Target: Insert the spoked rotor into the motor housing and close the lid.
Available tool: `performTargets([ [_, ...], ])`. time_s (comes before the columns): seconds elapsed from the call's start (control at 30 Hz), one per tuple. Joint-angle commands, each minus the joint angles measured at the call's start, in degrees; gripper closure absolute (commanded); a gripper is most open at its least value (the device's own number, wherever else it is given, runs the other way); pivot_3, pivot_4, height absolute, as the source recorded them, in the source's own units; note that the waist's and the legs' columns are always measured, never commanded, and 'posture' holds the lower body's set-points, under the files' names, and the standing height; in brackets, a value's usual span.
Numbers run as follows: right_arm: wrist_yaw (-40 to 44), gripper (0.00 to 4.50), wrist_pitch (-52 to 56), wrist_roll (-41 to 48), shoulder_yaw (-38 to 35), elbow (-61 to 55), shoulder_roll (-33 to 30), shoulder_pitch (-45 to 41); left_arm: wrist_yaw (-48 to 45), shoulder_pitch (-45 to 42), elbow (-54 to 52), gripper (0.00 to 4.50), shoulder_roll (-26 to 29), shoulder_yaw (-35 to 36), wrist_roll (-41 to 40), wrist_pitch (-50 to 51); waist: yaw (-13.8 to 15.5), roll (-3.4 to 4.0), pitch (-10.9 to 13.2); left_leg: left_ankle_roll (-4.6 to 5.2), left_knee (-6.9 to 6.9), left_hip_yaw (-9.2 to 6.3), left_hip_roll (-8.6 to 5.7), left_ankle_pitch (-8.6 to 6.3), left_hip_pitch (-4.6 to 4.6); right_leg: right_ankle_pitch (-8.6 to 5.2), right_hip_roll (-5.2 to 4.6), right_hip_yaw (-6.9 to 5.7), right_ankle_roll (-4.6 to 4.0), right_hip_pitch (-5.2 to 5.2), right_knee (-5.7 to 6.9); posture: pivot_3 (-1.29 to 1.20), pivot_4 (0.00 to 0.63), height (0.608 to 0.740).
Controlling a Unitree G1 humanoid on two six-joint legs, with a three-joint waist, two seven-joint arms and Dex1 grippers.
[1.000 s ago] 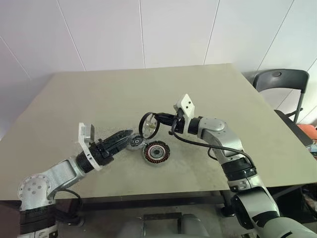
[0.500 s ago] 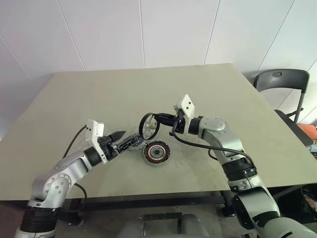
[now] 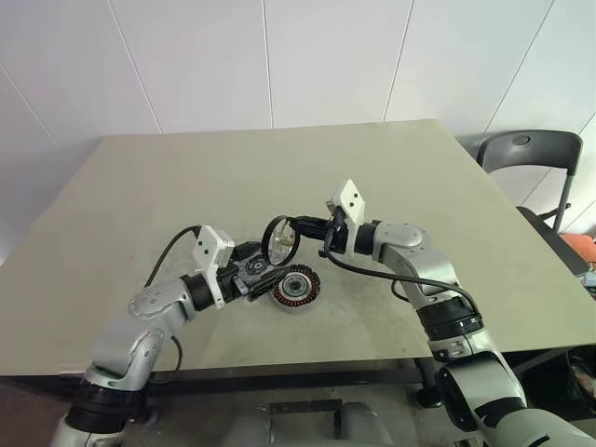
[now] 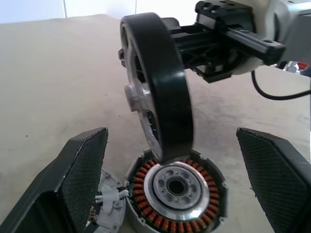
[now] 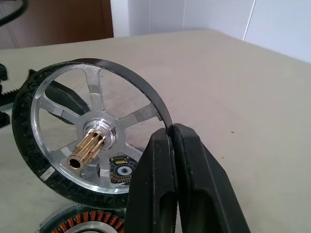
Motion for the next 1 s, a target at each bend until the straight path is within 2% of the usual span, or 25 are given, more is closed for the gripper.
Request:
performTargets([
  [0.03, 0.2, 4.49, -0.3, 1.0, -0.4, -2.1, 0.5, -0.5, 0.0, -1.7, 0.8, 0.18, -1.2, 1.2, 1.2, -0.9, 0.0, 0.00, 0.0, 0.00, 0.00, 0.00, 0.00, 0.00, 0.00, 0.00, 0.00, 0.00, 0.00, 0.00, 0.00, 0.00, 0.000, 0.740],
  [0.1, 0.2, 4.50, 0.0, 1.1, -0.5, -2.3, 0.6, -0.6, 0.2, -1.8, 1.2, 0.58, -1.4, 1.6, 1.7, -0.7, -0.1, 0.00, 0.0, 0.00, 0.00, 0.00, 0.00, 0.00, -0.01, 0.00, 0.00, 0.00, 0.01, -0.01, -0.01, 0.00, 0.000, 0.740],
  [0.37, 0.0, 4.50, 0.5, 1.4, -0.6, -2.9, 0.6, -0.3, 0.6, -1.5, 0.7, 3.26, -3.2, 2.5, 1.5, 0.1, 0.0, 0.00, 0.0, 0.00, 0.02, -0.01, 0.00, 0.00, 0.00, 0.00, 0.00, 0.00, 0.01, 0.01, 0.00, 0.00, 0.000, 0.740],
  [0.43, 0.1, 4.50, 0.9, 1.6, -0.5, -3.2, 0.6, -0.2, 0.6, -1.7, 0.3, 3.81, -3.3, 2.5, 1.5, 0.6, -0.1, 0.00, 0.0, 0.00, 0.02, -0.03, 0.00, 0.00, 0.00, 0.01, 0.01, 0.00, 0.01, 0.00, 0.01, 0.00, 0.000, 0.740],
  [0.5, 0.5, 4.50, 1.8, 2.0, -0.4, -3.5, 0.6, -0.2, 0.8, -2.0, 0.0, 3.94, -3.4, 2.6, 1.4, 1.1, -0.1, -0.01, 0.0, 0.00, 0.02, -0.03, 0.00, 0.00, 0.01, 0.01, 0.00, 0.00, 0.01, 0.01, 0.02, 0.00, 0.000, 0.740],
  [0.7, 1.5, 4.50, 4.9, 2.9, -0.2, -4.9, 0.0, 0.0, 0.5, -2.5, -0.5, 3.95, -3.3, 2.7, 1.2, 2.1, 0.0, -0.01, 0.0, 0.00, 0.04, -0.03, 0.00, 0.00, 0.01, 0.01, 0.00, 0.00, 0.02, 0.02, 0.02, 0.00, 0.000, 0.740],
  [0.8, 3.2, 3.67, 7.0, 4.0, 0.0, -5.7, -0.8, 0.1, 0.4, -2.7, -0.6, 3.99, -3.2, 2.8, 1.2, 2.4, 0.0, -0.01, 0.0, 0.00, 0.05, -0.03, 0.00, 0.00, 0.00, 0.01, 0.00, 0.00, 0.02, 0.02, 0.02, 0.00, 0.000, 0.740],
  [1.0, 4.8, 1.57, 7.8, 5.3, -0.3, -7.1, -1.4, -0.1, -0.1, -3.1, -0.4, 4.04, -3.0, 3.1, 1.8, 2.4, 0.0, -0.01, 0.0, 0.00, 0.05, -0.03, 0.00, 0.00, 0.00, 0.01, 0.00, 0.00, 0.02, 0.04, 0.01, 0.00, 0.000, 0.740],
])
